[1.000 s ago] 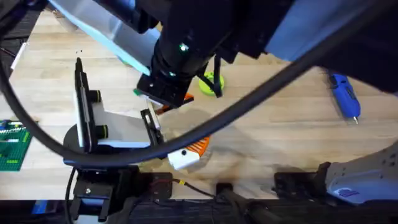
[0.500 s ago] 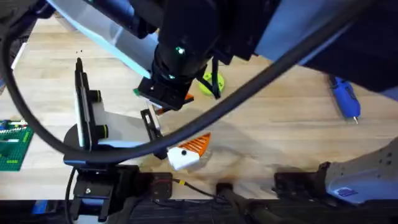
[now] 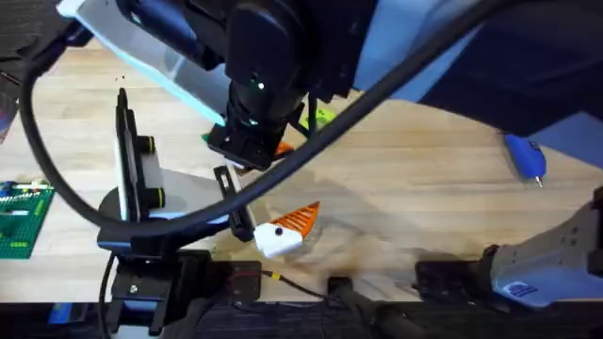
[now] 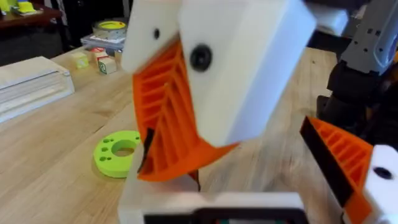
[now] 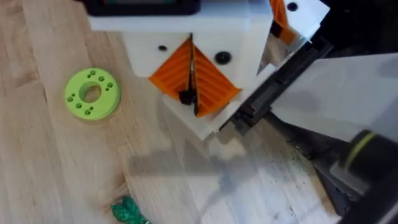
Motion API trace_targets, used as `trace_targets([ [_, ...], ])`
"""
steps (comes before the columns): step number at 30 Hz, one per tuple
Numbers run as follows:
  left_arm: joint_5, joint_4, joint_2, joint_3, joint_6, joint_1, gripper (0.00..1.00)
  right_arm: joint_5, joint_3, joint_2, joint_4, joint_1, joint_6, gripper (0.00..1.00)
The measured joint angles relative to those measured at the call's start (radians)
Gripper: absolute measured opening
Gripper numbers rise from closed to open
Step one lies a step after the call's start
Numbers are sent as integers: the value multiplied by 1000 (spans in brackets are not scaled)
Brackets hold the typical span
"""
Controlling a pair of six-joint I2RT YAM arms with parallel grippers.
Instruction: Pick up the gripper from the table and insert it into the empty holder that is missing its gripper. Then pick up a screw, insert it into the mounting hole, and use the screwdriver to tighten it. Finally, clean up the table by picking up the vegetable and placing it into the bucket.
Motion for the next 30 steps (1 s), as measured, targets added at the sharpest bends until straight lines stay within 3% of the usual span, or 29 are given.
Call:
trace_targets([
  [3, 0, 0, 0, 0, 0, 0, 993, 0, 1, 0, 0, 0, 0, 14],
  [4, -1, 0, 0, 0, 0, 0, 993, -1, 1, 0, -1, 0, 4, 87],
  [8, -2, 0, 0, 0, 0, 0, 993, 8, 2, 0, -8, -5, 8, 533],
  [11, -2, -4, 0, -1, -3, 0, 993, 30, 7, 0, -11, -30, 6, 937],
  [12, -3, -3, 0, -1, -3, 0, 993, 29, 9, 0, -12, -39, 7, 974],
  [19, -1, 6, 0, -1, -2, 0, 993, 2, 53, 0, 24, -96, 28, 992],
  [30, -2, 7, 0, -1, -3, 0, 993, -5, 61, 0, 99, -376, 40, 991],
])
